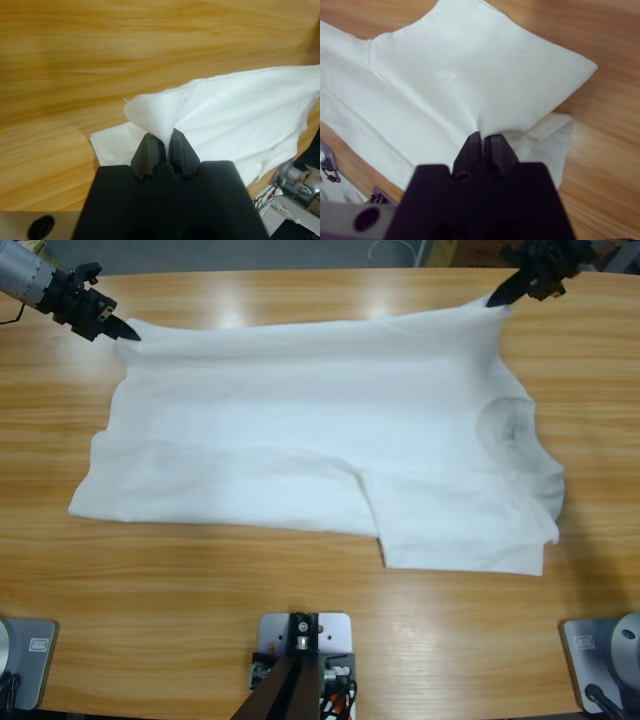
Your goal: Fold clothes
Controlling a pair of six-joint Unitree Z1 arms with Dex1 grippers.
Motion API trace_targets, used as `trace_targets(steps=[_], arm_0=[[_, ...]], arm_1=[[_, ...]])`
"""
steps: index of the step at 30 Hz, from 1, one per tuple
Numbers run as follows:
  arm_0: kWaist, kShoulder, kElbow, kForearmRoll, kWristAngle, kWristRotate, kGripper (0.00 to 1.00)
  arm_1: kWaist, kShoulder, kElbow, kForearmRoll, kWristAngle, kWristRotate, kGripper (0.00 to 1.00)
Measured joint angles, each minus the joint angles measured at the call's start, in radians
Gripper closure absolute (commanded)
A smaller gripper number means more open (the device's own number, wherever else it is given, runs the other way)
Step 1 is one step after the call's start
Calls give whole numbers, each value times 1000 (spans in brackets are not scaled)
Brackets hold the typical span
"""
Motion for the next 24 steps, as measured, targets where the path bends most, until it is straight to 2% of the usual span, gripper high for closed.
trace_targets(steps=[12,24], arm_0=[[5,-49,121,0,-22,39,1000],[5,-80,259,-17,-22,79,1000]], arm_1=[[0,-176,350,-116,-4,0,1000],[0,-240,469,-153,-9,-3,1000]])
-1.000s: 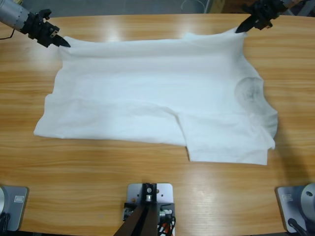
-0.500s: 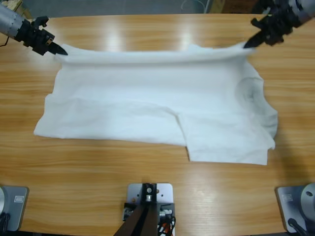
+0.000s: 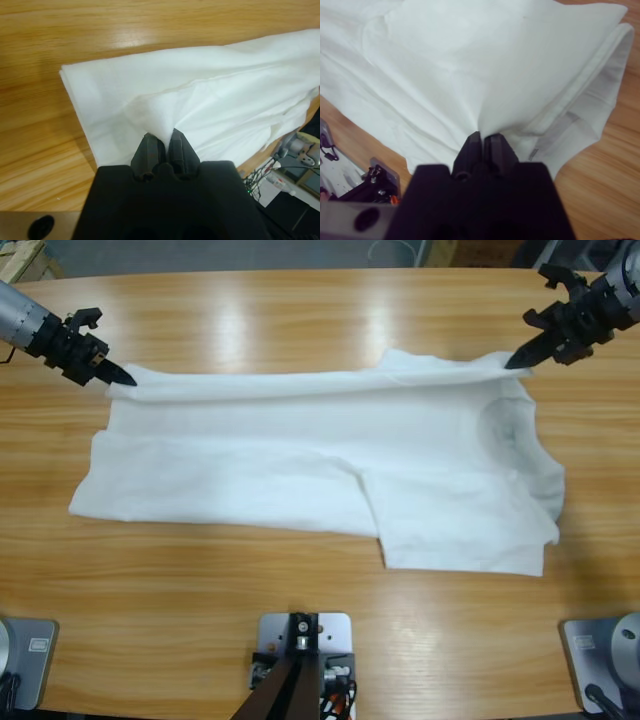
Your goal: Fold clothes
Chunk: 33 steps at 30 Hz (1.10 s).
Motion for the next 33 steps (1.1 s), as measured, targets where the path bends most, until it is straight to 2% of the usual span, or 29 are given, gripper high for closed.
trace_targets(steps=[12,21,33], arm_0=[[0,0,22,-5,0,24,1000],[-1,0,116,-63,0,35,1000],[0,0,128,-82,-2,39,1000]], arm_1=[[0,0,38,-5,-3,-9,1000],[0,0,71,-19,-6,-9,1000],[0,4,105,-26,-6,-9,1000]])
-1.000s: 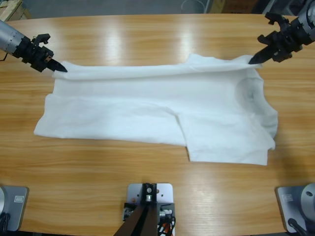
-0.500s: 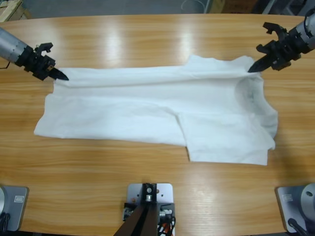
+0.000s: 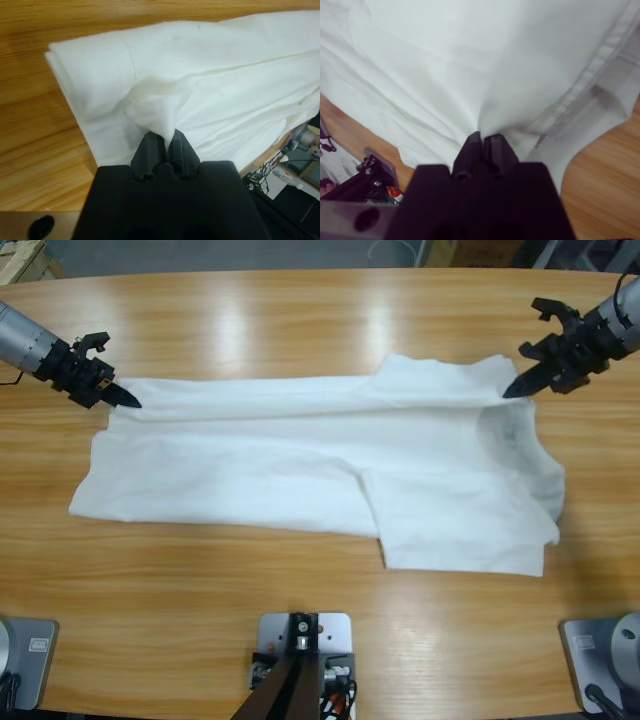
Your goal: Fold clothes
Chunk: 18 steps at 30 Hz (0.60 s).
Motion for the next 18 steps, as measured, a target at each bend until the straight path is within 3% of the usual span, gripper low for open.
trace_targets(steps=[18], arm_0=[[1,0,0,0,-3,9,1000]], arm_1=[[0,52,22,-5,0,-1,1000]])
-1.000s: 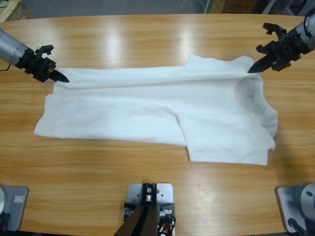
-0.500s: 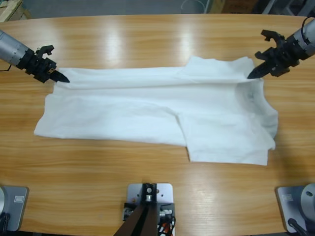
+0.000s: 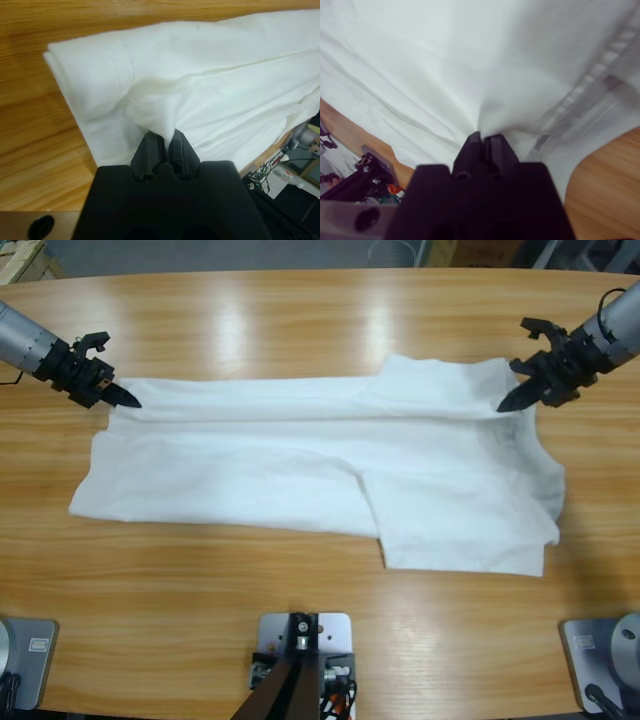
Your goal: Fold clothes
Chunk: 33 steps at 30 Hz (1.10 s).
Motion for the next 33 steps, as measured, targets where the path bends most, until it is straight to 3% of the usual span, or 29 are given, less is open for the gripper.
trace_targets(steps=[7,8,9,10,11,15,22,23,24,27,28,33], arm_0=[[11,0,11,0,-12,2,1000],[14,0,12,0,-12,2,818],[17,0,13,0,-12,4,479],[21,0,14,0,-12,6,294],[24,0,16,0,-12,9,183],[39,0,21,0,-12,18,119],[48,-6,23,0,-12,37,119],[48,-12,23,0,-12,37,119],[48,-18,23,0,-12,37,119],[51,-33,23,0,-12,37,119],[51,-38,23,0,-12,37,119],[53,-58,30,0,-12,37,119]], arm_1=[[0,2,7,0,0,0,1000],[0,4,7,0,0,0,1000],[0,8,7,0,0,0,1000],[0,13,7,0,0,0,1000],[0,18,8,0,0,0,1000],[0,23,10,0,0,0,1000],[-4,23,11,0,-26,0,1000],[-6,24,11,1,-28,0,774],[-8,25,12,2,-30,1,476],[-13,31,12,8,-33,4,102],[-13,35,12,11,-33,5,12],[-14,48,11,33,-33,7,0]])
